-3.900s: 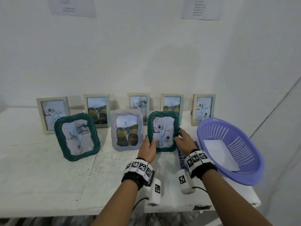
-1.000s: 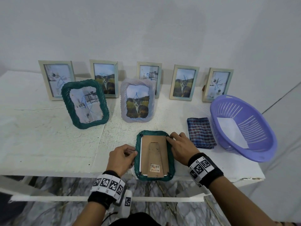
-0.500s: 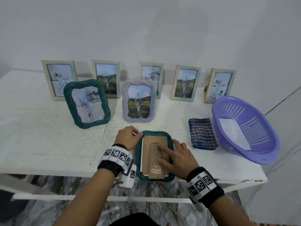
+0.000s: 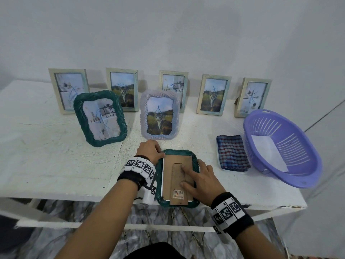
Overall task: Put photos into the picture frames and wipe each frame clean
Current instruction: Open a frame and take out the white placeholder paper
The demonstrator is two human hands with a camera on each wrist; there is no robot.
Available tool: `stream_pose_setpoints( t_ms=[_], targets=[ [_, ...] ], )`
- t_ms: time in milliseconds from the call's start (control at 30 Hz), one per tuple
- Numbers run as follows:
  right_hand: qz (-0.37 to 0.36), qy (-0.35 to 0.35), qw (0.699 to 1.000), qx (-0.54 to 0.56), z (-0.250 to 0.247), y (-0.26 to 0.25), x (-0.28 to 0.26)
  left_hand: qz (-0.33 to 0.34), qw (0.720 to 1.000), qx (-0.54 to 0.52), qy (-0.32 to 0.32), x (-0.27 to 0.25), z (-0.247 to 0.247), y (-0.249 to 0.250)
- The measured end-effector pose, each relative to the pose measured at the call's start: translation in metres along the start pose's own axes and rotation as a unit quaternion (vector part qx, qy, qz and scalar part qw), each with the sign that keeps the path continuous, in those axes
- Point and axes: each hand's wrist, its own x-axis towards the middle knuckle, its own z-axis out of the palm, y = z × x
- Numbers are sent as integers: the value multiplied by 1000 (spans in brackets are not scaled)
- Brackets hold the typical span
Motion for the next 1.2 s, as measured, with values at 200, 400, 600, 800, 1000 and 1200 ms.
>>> stream_pose_setpoints(
  t_ms=[200, 400, 600, 800, 1000, 1200],
  targets=[
    [3, 13, 1000, -14, 2, -1, -3, 43, 999, 14, -20, -22, -3, -10],
    [-45, 156, 985, 64, 14, 1, -29, 142, 987, 69, -30, -91, 16, -27],
    [-119, 117, 982, 93, 21, 15, -52, 157, 985, 72, -14, -100, 35, -42],
    [-132, 80, 982, 105, 17, 22, -51, 156, 984, 82, 10, -98, 40, -45],
    [-138, 95, 978, 129, 15, 25, -45, 164, 983, 75, 30, -98, 44, -49],
    [-126, 111, 982, 89, 14, 14, -47, 165, 983, 70, 35, -97, 47, -51]
  ],
)
